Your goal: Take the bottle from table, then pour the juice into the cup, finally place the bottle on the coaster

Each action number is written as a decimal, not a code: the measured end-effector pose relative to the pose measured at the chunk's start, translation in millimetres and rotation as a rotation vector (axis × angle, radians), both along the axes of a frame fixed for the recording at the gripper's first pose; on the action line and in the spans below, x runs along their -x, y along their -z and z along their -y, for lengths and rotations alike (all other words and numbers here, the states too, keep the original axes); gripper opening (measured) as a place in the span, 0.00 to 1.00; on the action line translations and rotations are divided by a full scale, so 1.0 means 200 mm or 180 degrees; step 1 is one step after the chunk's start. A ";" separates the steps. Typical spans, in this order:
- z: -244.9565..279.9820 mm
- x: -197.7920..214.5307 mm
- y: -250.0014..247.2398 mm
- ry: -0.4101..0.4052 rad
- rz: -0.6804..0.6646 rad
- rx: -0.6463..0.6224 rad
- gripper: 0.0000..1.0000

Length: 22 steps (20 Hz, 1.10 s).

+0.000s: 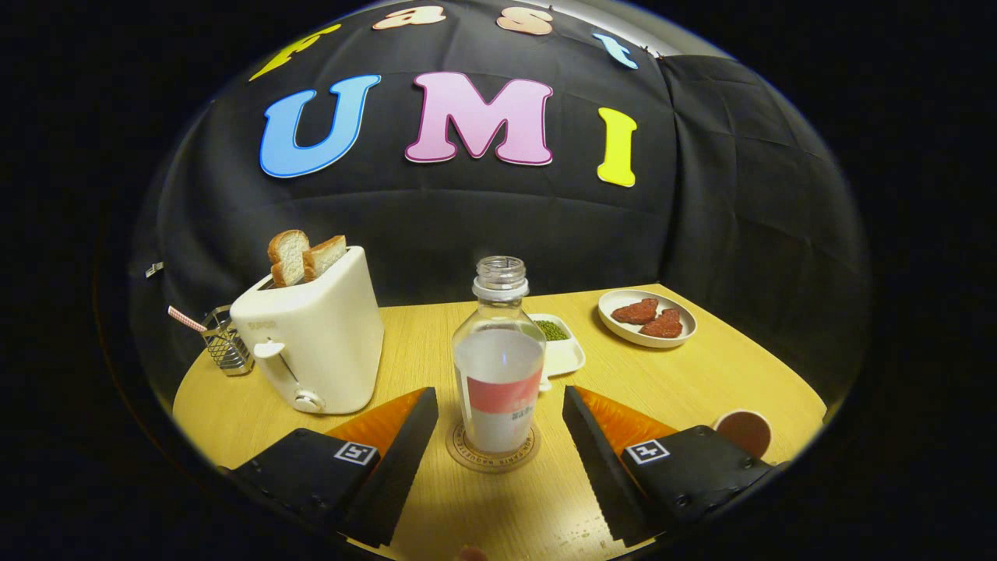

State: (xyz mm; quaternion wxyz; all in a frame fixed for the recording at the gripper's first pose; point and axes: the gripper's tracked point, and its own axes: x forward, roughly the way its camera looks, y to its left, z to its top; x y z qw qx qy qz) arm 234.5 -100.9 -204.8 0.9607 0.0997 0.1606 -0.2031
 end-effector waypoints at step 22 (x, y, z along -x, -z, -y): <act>0.12 1.26 -0.88 -0.0040 0.0841 0.0383 0.98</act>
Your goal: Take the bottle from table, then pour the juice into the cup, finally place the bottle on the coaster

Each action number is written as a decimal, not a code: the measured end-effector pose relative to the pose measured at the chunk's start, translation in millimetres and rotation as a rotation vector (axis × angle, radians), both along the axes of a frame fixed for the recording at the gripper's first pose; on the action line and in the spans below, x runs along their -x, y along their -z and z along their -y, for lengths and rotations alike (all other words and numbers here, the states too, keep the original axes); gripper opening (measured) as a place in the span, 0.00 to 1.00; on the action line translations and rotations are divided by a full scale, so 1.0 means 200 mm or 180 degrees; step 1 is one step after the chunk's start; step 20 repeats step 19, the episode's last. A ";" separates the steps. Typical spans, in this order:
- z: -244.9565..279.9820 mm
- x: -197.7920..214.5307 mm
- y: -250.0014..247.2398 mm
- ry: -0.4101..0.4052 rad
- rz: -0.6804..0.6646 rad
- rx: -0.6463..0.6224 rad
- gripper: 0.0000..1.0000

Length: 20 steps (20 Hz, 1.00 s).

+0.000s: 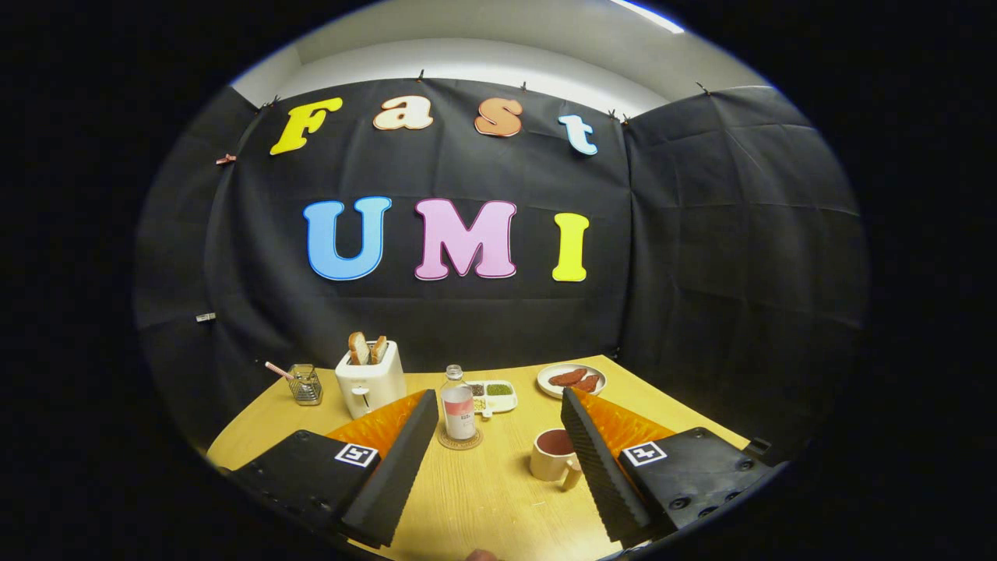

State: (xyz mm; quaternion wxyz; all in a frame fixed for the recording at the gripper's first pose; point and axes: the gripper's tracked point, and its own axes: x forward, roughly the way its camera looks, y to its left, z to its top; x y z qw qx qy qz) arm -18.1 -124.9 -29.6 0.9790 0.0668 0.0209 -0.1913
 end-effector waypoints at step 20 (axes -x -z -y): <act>-0.29 0.06 0.03 -0.0549 -0.0199 0.0220 0.97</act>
